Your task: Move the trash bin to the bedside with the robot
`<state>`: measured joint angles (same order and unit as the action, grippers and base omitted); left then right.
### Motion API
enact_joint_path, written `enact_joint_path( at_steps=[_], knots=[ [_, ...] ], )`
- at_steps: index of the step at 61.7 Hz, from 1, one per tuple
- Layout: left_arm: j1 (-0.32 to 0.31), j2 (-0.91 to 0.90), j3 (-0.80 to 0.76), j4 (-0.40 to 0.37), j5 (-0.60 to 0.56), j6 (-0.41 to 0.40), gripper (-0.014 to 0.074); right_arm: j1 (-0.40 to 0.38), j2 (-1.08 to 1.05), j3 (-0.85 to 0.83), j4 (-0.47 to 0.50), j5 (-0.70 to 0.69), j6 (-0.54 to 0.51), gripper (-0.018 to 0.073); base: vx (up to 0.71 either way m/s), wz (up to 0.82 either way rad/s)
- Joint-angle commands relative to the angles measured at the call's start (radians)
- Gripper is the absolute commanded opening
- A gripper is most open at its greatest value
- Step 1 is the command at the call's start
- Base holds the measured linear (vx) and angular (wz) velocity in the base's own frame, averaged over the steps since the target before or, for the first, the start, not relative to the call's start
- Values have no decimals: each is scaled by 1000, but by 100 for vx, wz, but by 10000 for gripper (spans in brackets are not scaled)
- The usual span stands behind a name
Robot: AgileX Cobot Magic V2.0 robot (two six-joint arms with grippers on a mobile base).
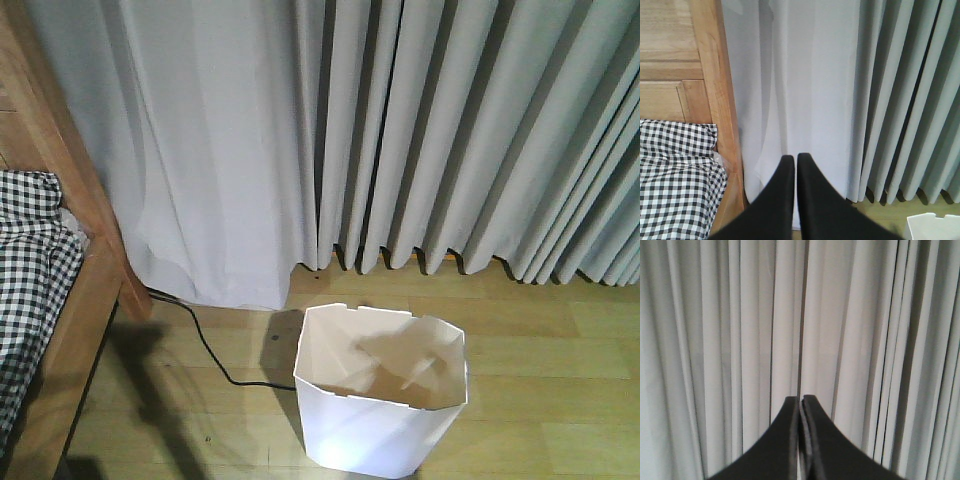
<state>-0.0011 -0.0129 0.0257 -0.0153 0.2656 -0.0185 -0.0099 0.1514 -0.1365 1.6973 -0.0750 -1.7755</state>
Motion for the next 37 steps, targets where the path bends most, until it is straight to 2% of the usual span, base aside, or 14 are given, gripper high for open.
enact_joint_path(
  at_steps=[1, 3, 7, 16, 21, 26, 37],
  knots=[
    [-2, -14, 19, -3, -69, -4, -6, 2, 11, -27, -216, 57, 158, -9, 0, 0],
    [-2, -14, 19, -3, -69, -4, -6, 2, 11, -27, -326, 62, 263, -9, 0, 0],
    [-2, -14, 19, -3, -69, -4, -6, 2, 11, -27, -583, 65, 556, -9, 0, 0],
    [-2, -14, 19, -3, -69, -4, -6, 2, 11, -27, -1273, 75, 1208, -9, 0, 0],
    [-2, -14, 19, -3, -69, -4, -6, 2, 11, -27, -1511, 88, 1457, -9, 0, 0],
    [-2, -14, 19, -3, -69, -4, -6, 2, 11, -27, -1628, 111, 1584, -9, 0, 0],
    [-2, -14, 19, -3, -69, -4, -6, 1, 7, -26, -1675, 116, 1601, -9, 0, 0]
  ],
)
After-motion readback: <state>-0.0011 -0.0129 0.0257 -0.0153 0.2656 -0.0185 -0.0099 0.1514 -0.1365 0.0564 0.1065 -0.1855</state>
